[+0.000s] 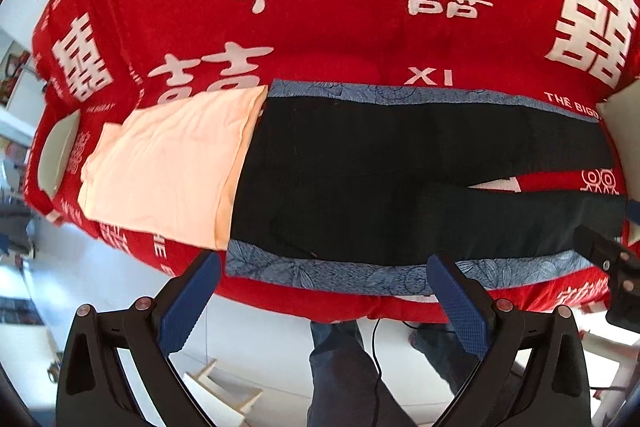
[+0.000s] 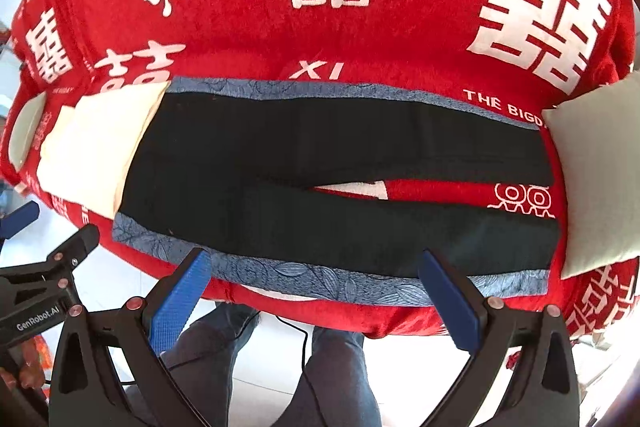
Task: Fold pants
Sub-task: 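Lower both grippers to the patterned waistband and close on it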
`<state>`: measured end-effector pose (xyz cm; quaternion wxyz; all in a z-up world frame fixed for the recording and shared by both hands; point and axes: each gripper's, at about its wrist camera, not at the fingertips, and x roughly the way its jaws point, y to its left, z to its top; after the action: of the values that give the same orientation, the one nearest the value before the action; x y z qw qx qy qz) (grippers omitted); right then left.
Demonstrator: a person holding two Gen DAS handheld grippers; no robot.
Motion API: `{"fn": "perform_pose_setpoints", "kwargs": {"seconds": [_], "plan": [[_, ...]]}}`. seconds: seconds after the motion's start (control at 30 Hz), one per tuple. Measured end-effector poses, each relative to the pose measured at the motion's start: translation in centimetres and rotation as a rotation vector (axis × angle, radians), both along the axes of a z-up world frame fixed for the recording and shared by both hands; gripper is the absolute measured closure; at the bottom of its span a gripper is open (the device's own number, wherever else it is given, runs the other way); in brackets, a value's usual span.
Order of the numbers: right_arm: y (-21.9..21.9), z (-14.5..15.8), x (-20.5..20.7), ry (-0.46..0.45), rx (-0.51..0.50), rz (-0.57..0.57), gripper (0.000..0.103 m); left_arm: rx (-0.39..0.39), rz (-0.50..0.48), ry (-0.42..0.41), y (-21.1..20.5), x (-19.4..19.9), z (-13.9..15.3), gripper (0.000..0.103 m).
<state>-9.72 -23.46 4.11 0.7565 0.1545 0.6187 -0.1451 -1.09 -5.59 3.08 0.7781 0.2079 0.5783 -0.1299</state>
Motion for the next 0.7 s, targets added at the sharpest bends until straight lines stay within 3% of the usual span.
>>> {"fn": "perform_pose_setpoints", "kwargs": {"seconds": [0.23,0.7], "plan": [[-1.3,-2.2,-1.1,0.037,0.019,0.0,0.0,0.015,0.082,0.065,0.0,-0.7,-2.1,0.0],[0.8,-8.9,-0.4,0.055,0.029,-0.116,0.0,0.021,0.012,0.122,2.8,1.2,-10.1,0.0]]}}
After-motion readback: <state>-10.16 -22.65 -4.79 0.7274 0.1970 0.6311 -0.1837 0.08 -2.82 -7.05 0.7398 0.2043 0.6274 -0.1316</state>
